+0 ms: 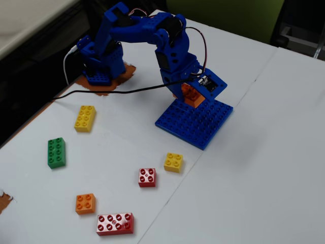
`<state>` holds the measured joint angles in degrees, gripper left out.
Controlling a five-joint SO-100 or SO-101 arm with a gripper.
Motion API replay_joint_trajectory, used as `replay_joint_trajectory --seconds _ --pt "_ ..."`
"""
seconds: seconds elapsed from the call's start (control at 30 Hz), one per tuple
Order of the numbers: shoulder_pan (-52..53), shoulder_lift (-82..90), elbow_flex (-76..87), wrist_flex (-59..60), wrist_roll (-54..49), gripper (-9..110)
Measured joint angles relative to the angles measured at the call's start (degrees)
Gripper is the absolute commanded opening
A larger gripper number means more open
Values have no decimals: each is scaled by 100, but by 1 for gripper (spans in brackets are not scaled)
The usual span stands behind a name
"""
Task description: Pick up the 2x4 orange block and go up the 8x8 blue block.
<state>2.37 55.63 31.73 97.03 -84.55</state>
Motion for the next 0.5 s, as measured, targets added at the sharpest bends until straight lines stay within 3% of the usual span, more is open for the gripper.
replay_joint_trajectory --seconds 0.5 --pt "-35 -53 -44 -369 0 0"
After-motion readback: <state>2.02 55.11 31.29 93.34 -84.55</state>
